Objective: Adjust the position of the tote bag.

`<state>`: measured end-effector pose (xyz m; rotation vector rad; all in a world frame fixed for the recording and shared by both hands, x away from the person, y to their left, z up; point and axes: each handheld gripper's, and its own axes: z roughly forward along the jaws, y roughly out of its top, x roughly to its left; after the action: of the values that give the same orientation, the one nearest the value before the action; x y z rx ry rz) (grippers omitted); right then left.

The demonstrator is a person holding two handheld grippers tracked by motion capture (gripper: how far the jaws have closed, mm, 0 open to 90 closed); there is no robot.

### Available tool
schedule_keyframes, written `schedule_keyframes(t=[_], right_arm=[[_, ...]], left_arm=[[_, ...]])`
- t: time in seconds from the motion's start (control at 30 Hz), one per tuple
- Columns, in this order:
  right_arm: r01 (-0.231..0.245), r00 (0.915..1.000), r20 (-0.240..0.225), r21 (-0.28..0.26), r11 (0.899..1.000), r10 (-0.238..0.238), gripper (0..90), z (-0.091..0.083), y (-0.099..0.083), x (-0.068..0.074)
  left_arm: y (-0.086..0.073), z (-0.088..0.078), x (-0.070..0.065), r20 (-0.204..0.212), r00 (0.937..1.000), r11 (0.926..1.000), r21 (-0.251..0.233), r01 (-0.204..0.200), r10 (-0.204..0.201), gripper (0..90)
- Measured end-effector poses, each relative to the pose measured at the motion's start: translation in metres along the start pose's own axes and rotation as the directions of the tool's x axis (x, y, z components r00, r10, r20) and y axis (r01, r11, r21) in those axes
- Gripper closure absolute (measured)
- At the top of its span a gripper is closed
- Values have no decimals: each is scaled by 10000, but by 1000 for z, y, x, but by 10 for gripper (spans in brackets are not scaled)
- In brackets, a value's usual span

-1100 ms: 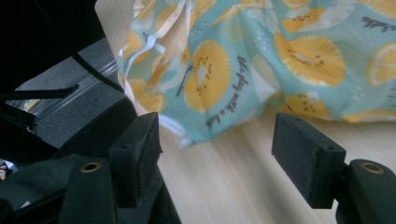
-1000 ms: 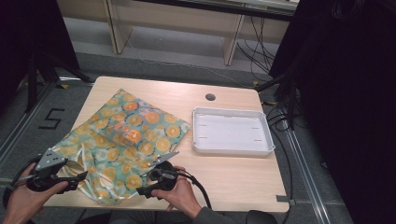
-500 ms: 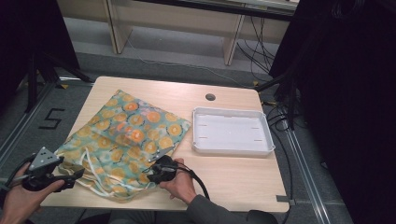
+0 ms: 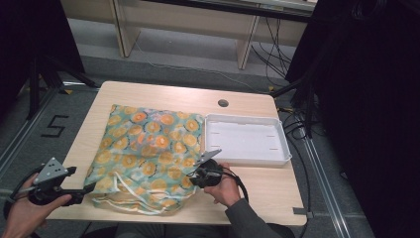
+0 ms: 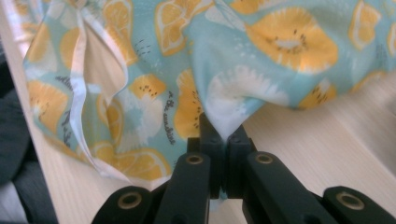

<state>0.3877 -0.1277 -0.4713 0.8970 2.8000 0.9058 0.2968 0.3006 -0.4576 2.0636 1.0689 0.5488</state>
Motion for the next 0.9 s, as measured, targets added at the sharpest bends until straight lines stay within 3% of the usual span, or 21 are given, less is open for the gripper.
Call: schedule_keyframes(t=[0.03, 0.07, 0.17, 0.23, 0.27, 0.3, 0.37, 0.4, 0.43, 0.5, 0.53, 0.57, 0.6, 0.63, 0.67, 0.7, 0.73, 0.77, 0.83, 0.87, 0.9], right_arm=[[39, 10000, 68, -48, 10000, -39, 898, -2, -2, -4], [-159, 9995, 272, 49, 9999, 158, 887, -7, -5, -7], [-300, 9988, 397, 13, 9995, 300, 807, -8, -8, -9], [-519, 9951, 815, -452, 9976, 555, 638, -13, -8, -9], [-551, 9959, 667, -862, 9948, 609, 543, -26, -4, -1], [-277, 9981, 506, -1426, 9894, 352, 519, -31, -3, 4], [-4, 10000, -41, -1998, 9798, -4, 483, -39, 0, 17], [133, 9995, -260, -2024, 9792, -190, 475, -40, 0, 22], [318, 9979, -487, -2001, 9793, -423, 464, -37, 1, 31], [462, 9962, -641, -1901, 9807, -594, 451, -34, 1, 36], [818, 9926, -749, -1726, 9816, -959, 446, -27, 3, 44], [1333, 9837, -1014, -1416, 9809, -1483, 439, -16, 6, 55], [1466, 9797, -1196, -1206, 9818, -1610, 441, -11, 7, 60], [1656, 9750, -1320, -1028, 9808, -1785, 441, -7, 8, 64], [1884, 9678, -1503, -997, 9770, -2020, 436, -2, 8, 68], [1884, 9678, -1503, -997, 9770, -2020, 436, -2, 8, 68], [1854, 9650, -1715, -875, 9788, -1982, 425, 1, 9, 72], [1995, 9608, -1805, -768, 9769, -2104, 409, 5, 10, 76], [2476, 9492, -1931, -291, 9684, -2485, 406, 20, 11, 85], [2476, 9492, -1931, -291, 9684, -2485, 406, 20, 11, 85], [2971, 9430, -1627, 195, 9546, -2902, 490, 27, 12, 87]], left_arm=[[1, 2, -4, 52, 10000, 9998, -208, 19, -18, 152], [2, 2, -5, 194, 9992, 9994, -16, -336, 336, 153], [3, 4, -9, 413, 9974, 9981, 108, -598, 593, 155], [2, 5, -12, 490, 9977, 9988, 97, -479, 474, 155], [3, 6, -12, 611, 9961, 9979, 46, -640, 636, 157], [3, 5, -11, 722, 9942, 9965, 190, -814, 798, 159], [2, 8, -14, 748, 9959, 9985, 116, -528, 518, 160], [2, 8, -14, 748, 9959, 9985, 116, -528, 518, 160], [2, 9, -14, 821, 9935, 9968, 66, -798, 790, 160], [2, 9, -15, 864, 9940, 9975, 138, -688, 674, 165], [3, 9, -15, 866, 9920, 9956, 95, -928, 917, 165], [3, 9, -15, 894, 9922, 9961, 99, -882, 869, 166], [3, 9, -15, 894, 9922, 9961, 99, -882, 869, 166], [2, 10, -16, 850, 9948, 9983, 98, -573, 563, 166], [2, 10, -13, 888, 9922, 9958, 184, -898, 878, 166], [2, 10, -13, 888, 9922, 9958, 184, -898, 878, 166], [1, 11, -14, 913, 9941, 9982, 81, -602, 592, 166], [1, 10, -12, 893, 9914, 9949, 224, -982, 958, 166], [1, 11, -13, 908, 9925, 9965, 76, -830, 819, 165], [1, 11, -13, 908, 9925, 9965, 76, -830, 819, 165], [1, 11, -15, 894, 9941, 9979, 148, -625, 609, 163]])
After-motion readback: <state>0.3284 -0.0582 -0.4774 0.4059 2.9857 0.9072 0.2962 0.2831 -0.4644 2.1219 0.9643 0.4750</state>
